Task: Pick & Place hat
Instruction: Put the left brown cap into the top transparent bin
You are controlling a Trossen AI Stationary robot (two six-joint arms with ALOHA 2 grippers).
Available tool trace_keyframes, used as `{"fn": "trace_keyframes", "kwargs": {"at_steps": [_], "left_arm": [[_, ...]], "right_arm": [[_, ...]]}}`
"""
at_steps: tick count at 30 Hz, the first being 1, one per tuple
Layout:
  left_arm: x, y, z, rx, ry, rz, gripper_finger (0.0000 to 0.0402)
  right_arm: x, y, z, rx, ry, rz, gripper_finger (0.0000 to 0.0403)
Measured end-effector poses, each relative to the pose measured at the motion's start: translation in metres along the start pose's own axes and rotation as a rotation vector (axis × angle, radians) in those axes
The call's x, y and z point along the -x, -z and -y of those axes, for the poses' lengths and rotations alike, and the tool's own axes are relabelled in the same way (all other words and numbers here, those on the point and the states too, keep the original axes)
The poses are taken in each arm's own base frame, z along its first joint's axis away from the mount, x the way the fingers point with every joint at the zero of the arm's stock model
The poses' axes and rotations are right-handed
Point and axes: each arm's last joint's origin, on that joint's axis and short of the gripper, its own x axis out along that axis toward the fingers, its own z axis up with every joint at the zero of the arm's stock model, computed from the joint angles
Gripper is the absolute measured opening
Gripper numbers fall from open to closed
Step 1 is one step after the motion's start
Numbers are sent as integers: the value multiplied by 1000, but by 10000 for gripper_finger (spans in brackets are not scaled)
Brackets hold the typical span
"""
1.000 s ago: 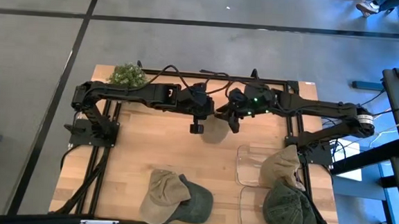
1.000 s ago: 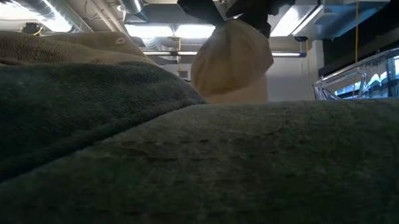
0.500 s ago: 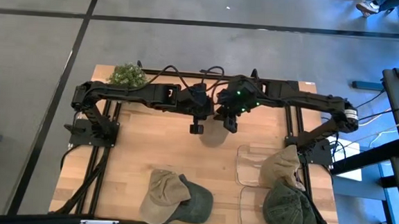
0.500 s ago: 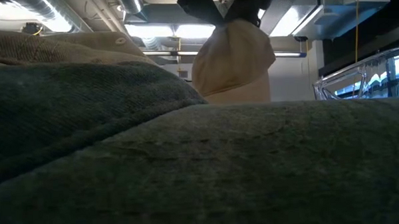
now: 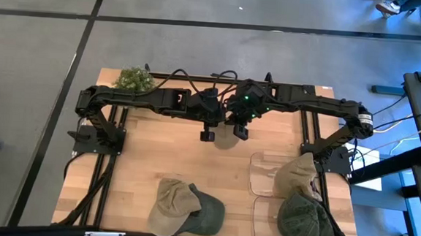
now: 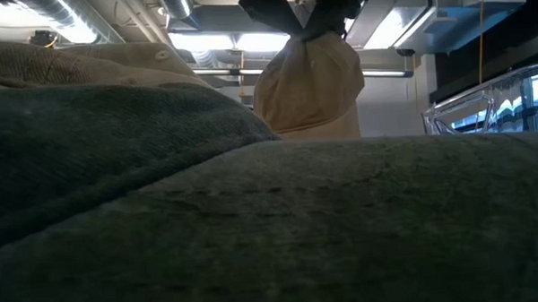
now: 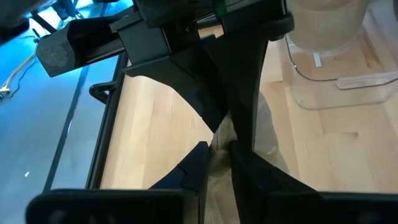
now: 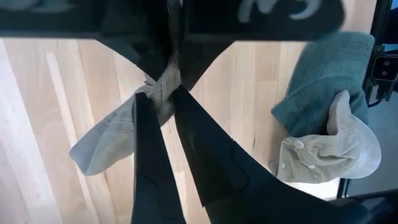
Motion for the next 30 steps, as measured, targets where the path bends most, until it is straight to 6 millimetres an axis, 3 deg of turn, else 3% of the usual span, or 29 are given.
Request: {"fn": "trace_keyframes", "kwargs": {"at_steps": [10, 24, 30], "left_arm": [[9, -2, -6, 41, -6, 29, 78], [52, -6, -43, 161, -79, 169, 81], [40, 12, -54, 246, -80, 222, 83]], "right_arm": [[14, 2, -3, -100, 25, 9, 10], [98, 24, -28, -275, 156, 150, 10], [136, 38, -52, -430, 111, 218, 10]]}}
